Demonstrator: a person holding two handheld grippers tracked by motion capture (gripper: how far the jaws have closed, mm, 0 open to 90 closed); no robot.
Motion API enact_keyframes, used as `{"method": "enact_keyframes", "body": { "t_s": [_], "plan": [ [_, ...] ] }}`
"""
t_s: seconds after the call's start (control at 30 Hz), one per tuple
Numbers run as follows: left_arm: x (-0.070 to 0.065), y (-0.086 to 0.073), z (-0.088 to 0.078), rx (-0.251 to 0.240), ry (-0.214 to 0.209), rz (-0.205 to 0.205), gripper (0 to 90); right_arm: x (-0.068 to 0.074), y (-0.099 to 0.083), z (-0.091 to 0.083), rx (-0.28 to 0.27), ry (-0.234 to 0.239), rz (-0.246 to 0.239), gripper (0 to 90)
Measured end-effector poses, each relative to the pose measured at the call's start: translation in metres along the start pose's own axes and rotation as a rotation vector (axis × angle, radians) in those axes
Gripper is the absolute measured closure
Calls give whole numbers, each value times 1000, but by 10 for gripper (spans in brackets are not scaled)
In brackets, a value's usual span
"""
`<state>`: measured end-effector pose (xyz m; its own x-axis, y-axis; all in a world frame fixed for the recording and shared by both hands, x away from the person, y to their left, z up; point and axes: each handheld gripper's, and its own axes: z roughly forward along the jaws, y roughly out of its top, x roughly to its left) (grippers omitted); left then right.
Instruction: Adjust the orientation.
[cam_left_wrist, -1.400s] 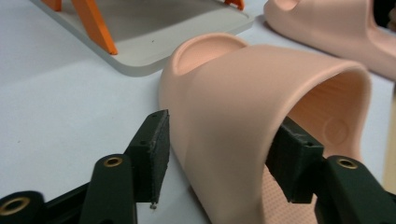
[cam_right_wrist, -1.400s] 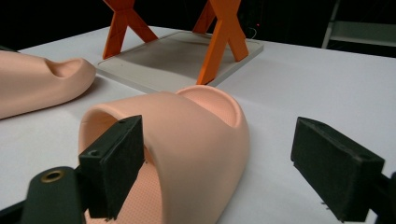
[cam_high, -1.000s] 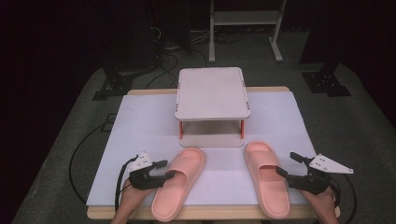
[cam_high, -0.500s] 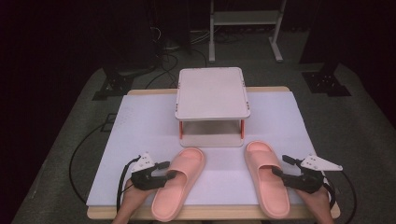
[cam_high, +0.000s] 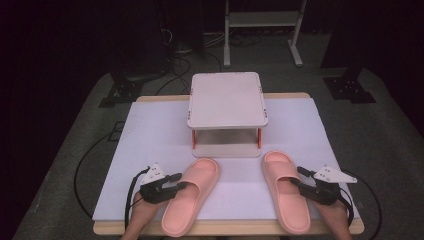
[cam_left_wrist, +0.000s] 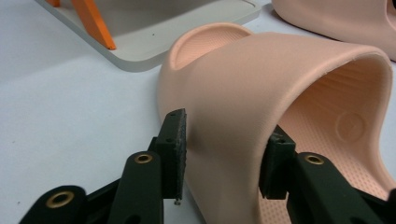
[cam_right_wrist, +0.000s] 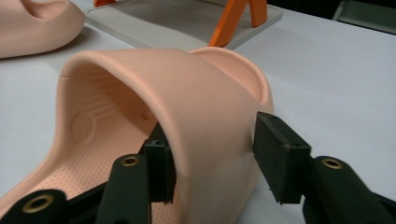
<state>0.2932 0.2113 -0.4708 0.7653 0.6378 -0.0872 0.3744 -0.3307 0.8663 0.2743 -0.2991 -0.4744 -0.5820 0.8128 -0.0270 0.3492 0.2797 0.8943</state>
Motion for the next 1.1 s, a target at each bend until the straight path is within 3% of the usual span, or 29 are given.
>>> {"method": "enact_keyframes", "body": {
  "t_s": [0.3,0.53,0.87,1.1],
  "plan": [
    [0,1,-1,-2,17,-6,662,4,1,0,10,-76,-29,651],
    [0,1,-3,-2,43,-4,714,2,1,-1,23,-99,-9,709],
    [1,1,-5,-7,62,-2,762,1,2,-3,32,-105,-7,780],
    [5,0,-7,-17,68,-26,796,0,3,-6,31,-85,25,813]
  ]
}}
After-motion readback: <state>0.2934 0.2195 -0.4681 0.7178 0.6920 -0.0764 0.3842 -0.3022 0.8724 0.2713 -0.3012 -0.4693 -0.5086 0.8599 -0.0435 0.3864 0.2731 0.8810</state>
